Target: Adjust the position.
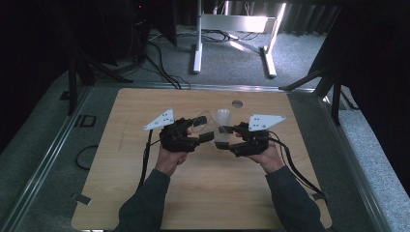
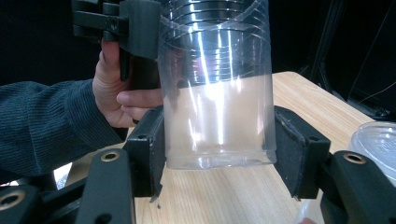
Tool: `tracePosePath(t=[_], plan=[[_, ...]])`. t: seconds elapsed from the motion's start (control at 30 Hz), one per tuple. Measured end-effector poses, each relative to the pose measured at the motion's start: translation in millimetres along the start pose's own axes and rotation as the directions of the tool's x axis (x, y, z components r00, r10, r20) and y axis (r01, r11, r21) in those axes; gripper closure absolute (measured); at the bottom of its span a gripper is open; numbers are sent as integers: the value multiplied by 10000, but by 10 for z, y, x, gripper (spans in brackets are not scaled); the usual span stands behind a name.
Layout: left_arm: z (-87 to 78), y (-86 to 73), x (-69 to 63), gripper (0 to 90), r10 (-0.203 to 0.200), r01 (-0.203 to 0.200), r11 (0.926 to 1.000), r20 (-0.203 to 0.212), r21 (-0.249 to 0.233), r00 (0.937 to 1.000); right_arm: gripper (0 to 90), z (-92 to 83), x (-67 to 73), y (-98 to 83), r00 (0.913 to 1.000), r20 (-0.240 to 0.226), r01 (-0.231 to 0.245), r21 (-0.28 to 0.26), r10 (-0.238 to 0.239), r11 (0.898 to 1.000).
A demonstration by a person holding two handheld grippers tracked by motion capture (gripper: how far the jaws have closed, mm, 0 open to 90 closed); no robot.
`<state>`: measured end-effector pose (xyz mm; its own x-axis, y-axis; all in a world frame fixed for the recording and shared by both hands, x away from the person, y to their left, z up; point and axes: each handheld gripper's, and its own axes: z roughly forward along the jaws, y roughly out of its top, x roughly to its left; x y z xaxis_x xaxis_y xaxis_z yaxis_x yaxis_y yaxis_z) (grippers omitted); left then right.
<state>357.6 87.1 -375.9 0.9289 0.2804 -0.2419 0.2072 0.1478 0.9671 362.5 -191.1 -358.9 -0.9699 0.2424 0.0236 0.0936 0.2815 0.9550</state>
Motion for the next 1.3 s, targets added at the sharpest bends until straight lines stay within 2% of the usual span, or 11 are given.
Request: tracePosePath(t=[0.5,1.3], plan=[[16,-3,-17,265,-47,46,9998,-26,-194,10000,412,11,-5,-6,10000,-32,3,129,-3,9999],[-49,28,0,301,-23,17,9993,-151,-364,9999,339,9,-14,-11,10000,19,-60,412,59,9991]])
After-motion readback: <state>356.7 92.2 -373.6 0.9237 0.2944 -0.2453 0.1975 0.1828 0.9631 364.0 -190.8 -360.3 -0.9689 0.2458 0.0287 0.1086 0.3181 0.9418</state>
